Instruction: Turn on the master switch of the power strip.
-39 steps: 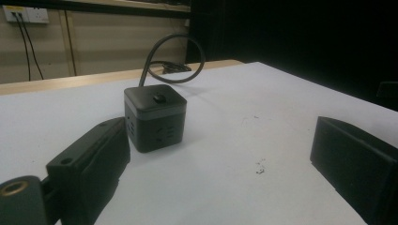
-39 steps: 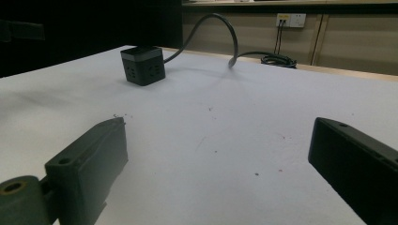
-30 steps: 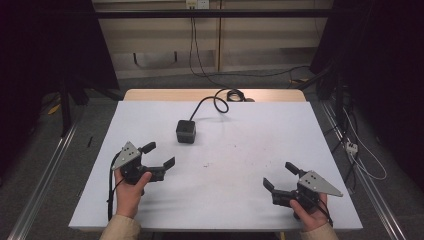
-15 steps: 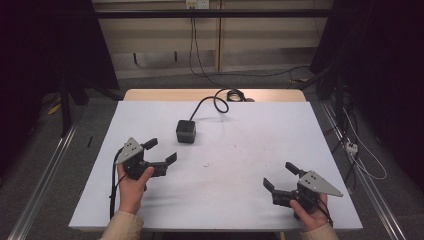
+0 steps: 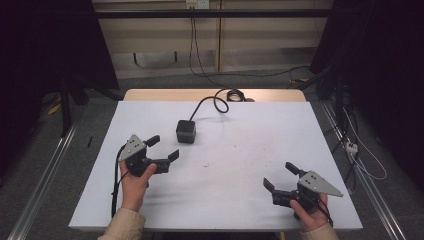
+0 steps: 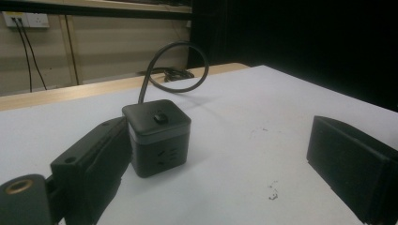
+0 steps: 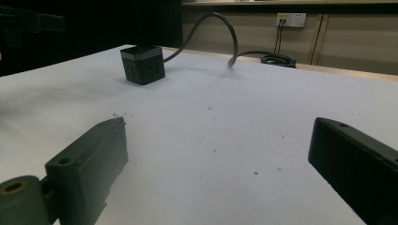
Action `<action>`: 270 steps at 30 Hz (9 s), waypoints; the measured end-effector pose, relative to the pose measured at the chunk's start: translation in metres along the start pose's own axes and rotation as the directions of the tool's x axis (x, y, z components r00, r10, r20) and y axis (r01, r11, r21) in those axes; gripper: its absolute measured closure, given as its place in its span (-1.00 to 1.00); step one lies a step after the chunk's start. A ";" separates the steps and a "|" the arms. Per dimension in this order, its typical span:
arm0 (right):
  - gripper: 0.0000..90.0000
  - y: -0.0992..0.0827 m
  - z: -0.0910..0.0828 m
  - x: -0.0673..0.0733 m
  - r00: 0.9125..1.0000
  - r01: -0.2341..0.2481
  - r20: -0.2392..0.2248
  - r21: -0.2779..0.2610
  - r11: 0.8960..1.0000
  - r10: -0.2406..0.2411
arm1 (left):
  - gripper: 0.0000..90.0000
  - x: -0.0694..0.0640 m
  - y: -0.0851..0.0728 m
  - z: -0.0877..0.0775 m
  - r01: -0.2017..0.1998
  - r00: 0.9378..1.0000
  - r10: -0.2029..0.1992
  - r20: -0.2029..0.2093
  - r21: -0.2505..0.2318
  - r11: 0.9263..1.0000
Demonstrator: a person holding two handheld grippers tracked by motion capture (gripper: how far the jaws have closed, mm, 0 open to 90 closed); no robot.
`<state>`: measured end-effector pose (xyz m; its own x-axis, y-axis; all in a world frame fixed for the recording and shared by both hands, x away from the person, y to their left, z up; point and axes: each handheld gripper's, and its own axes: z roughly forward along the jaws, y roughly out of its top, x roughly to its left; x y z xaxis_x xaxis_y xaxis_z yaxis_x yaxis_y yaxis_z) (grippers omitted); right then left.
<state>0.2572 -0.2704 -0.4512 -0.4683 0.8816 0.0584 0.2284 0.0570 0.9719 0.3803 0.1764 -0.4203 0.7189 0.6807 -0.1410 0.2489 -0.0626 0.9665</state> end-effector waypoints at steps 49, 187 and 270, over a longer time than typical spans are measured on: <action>-0.89 0.000 -0.001 -0.001 1.000 -0.002 -0.005 0.001 1.000 0.002 | -0.82 0.008 0.008 0.042 -0.003 1.000 0.003 -0.006 0.007 1.000; -0.89 0.000 -0.001 -0.002 1.000 -0.008 0.007 -0.015 1.000 0.008 | 0.42 0.034 0.015 0.092 -0.017 0.993 0.025 -0.116 0.067 0.998; -0.89 -0.001 0.001 -0.001 1.000 0.004 0.001 -0.009 1.000 -0.004 | 1.00 0.038 0.013 0.101 0.007 0.997 0.008 -0.082 0.177 0.984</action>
<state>0.2585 -0.2705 -0.4523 -0.4686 0.8817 0.0545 0.2187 0.0560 0.9742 0.4762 0.1273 -0.4345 0.6649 0.7380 -0.1149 0.3643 -0.1861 0.9125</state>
